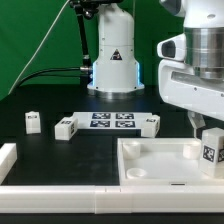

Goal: Assemble one leg

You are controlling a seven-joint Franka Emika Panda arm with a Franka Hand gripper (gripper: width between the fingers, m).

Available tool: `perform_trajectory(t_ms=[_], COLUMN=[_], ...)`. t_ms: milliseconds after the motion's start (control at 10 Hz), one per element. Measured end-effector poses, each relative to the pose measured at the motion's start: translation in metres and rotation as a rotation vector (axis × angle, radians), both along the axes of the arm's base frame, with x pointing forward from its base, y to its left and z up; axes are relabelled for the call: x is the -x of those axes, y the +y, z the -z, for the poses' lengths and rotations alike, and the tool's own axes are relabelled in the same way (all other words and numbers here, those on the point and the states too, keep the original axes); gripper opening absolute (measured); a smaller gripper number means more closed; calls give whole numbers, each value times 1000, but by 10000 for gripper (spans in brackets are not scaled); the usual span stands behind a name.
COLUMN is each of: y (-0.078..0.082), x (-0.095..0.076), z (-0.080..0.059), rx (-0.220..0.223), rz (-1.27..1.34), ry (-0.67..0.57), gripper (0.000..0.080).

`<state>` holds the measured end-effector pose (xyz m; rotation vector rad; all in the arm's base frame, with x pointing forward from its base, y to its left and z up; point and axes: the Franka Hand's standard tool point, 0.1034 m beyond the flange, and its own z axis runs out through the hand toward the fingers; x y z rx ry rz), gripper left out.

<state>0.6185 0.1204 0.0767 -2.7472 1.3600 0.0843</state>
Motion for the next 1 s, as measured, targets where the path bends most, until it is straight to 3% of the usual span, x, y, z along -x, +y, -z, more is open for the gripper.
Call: perform_trajectory(t_ms=[100,200,300,1000], y=[0,-2,-2,-1], x=[0,0,0,0], z=[0,0,0,1], rx=[-2,-2,-3,-4], rz=[-52,-152,-316,-1124], ry=[-5,-14,-29,-91], gripper=[514,618,642,649])
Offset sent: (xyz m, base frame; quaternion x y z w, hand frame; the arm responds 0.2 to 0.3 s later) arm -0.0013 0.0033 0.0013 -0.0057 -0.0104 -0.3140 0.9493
